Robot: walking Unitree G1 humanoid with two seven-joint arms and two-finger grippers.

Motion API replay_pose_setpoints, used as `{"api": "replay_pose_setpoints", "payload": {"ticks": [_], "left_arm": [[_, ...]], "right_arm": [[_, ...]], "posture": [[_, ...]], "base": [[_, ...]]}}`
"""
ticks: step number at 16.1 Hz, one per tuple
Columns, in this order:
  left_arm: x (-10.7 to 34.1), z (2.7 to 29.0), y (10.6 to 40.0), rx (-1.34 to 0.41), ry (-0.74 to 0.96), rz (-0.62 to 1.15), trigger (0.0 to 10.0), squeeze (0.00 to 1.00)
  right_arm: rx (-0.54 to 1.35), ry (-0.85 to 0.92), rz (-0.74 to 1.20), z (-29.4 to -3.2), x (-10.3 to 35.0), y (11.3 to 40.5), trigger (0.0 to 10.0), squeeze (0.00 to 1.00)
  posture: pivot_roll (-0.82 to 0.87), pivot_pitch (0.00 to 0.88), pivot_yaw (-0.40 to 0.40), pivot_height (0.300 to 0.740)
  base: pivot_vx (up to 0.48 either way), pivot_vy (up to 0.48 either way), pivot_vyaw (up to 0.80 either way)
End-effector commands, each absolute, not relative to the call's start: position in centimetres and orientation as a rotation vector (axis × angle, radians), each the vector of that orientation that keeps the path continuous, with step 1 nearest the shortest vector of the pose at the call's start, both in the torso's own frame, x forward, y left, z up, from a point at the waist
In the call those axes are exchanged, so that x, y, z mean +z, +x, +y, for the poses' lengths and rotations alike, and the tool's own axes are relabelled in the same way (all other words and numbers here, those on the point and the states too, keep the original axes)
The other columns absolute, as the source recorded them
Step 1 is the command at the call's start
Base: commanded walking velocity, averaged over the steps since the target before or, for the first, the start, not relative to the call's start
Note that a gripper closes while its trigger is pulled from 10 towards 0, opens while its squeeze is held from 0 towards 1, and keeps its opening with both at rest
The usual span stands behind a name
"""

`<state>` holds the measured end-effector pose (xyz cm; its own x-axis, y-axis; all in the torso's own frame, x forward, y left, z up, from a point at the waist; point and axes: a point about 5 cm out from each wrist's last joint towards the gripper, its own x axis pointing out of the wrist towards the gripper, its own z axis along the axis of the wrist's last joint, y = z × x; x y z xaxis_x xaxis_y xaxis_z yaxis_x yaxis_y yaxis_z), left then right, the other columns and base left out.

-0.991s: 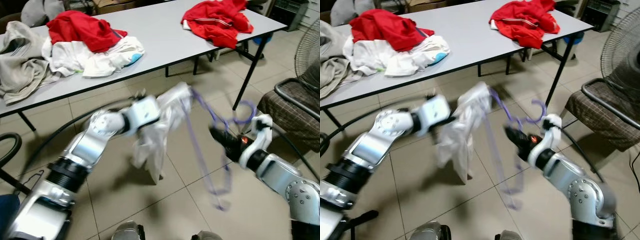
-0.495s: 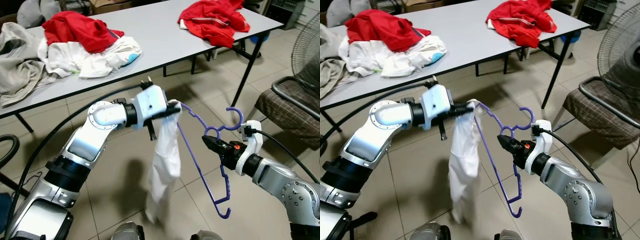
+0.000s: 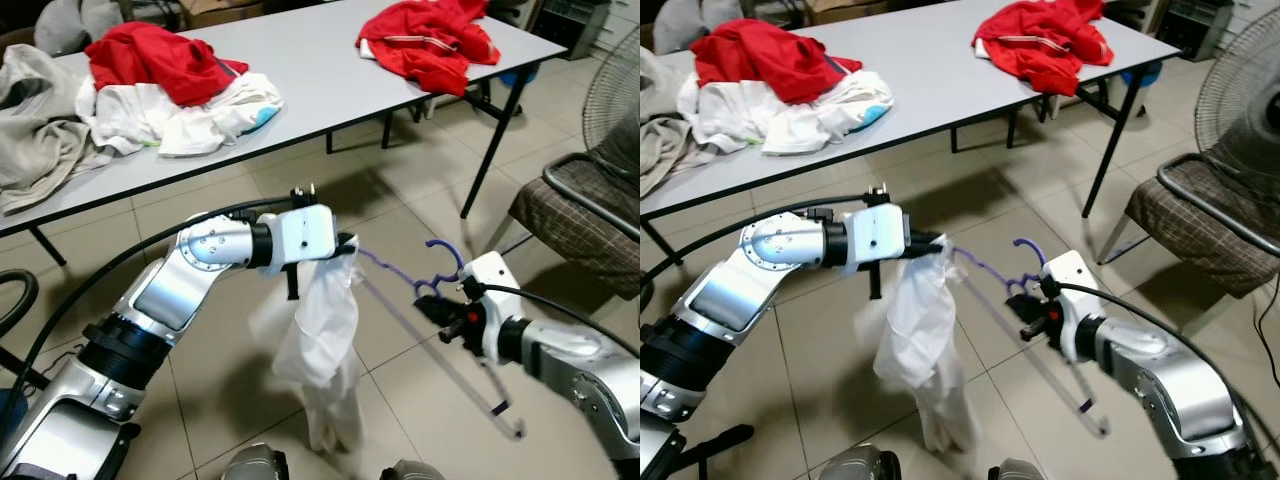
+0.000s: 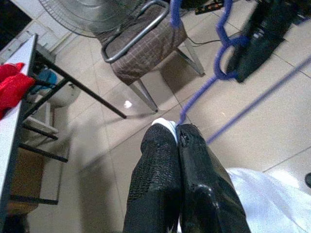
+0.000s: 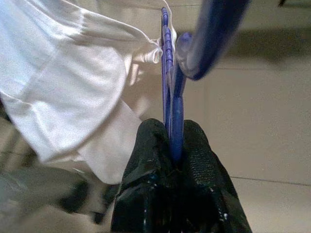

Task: Hang hanger

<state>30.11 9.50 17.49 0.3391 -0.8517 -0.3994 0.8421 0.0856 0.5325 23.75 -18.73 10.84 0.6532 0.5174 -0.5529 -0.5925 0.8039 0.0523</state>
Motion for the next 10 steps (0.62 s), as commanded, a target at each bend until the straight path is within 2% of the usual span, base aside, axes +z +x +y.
{"api": "replay_pose_setpoints", "payload": {"ticks": [1, 4, 7, 10], "left_arm": [[17.6, 9.7, 29.7, -1.29, 0.786, -0.01, 0.0, 0.0], [16.3, 10.1, 29.2, -1.341, 0.81, 0.06, 0.0, 0.0], [16.5, 9.6, 29.1, -1.374, 0.817, 0.045, 0.0, 0.0], [16.5, 9.7, 29.5, -1.385, 0.84, 0.054, 0.0, 0.0]], "right_arm": [[0.66, -0.233, 0.537, -18.6, 11.6, 24.1, 10.0, 0.0], [0.812, -0.243, 0.501, -17.5, 12.0, 23.7, 10.0, 0.0], [0.942, -0.255, 0.597, -17.5, 11.0, 22.8, 10.0, 0.0], [1.021, -0.38, 0.625, -18.1, 11.0, 22.8, 10.0, 0.0]], "posture": [[-0.14, 0.0, 0.036, 0.74], [-0.14, 0.0, 0.029, 0.74], [-0.13, 0.0, 0.017, 0.74], [-0.13, 0.0, 0.007, 0.74]], "base": [[0.0, 0.0, 0.0], [0.0, 0.0, 0.0], [0.0, 0.0, 0.0], [0.0, 0.0, 0.0]]}}
